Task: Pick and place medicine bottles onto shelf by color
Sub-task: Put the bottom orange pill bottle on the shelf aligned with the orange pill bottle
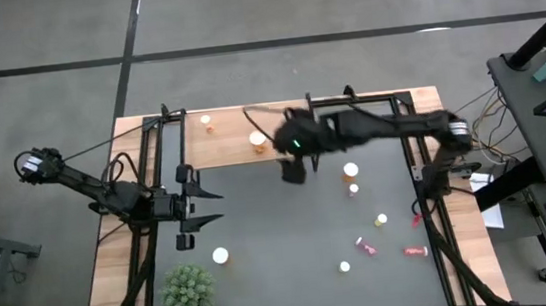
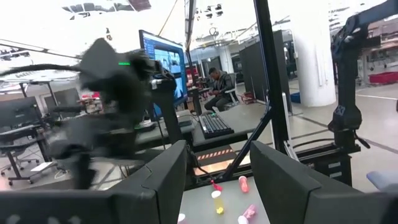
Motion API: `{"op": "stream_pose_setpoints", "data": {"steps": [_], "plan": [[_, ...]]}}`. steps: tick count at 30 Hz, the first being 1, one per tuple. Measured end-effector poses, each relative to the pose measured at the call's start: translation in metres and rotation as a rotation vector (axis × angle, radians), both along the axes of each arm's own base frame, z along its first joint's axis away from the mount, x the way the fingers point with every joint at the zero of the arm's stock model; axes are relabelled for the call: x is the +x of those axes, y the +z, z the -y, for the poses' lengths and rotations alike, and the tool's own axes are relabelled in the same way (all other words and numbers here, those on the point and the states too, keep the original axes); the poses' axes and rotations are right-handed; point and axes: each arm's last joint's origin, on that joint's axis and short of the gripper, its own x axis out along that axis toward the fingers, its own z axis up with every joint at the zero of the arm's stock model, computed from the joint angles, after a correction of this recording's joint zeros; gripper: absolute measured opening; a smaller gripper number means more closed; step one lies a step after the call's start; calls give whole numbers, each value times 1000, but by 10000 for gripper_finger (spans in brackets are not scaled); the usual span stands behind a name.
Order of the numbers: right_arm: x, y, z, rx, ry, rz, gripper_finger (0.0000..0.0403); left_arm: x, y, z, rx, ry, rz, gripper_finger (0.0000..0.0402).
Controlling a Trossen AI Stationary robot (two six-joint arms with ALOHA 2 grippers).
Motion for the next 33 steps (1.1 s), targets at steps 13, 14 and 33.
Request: {"op": "stream_pose_setpoints", "data": {"steps": [13,14,33], "plan": [[-92,-64,-61,-2,214,321,291,6,-3,3,15,3,-6,162],[-98,-71,-60,-15,225,348,291,7,-4,4,29,6,-12,162],[-167,-91,-52,-216,457,872,291,67,-13,33,-389,-88,-9,162]]}}
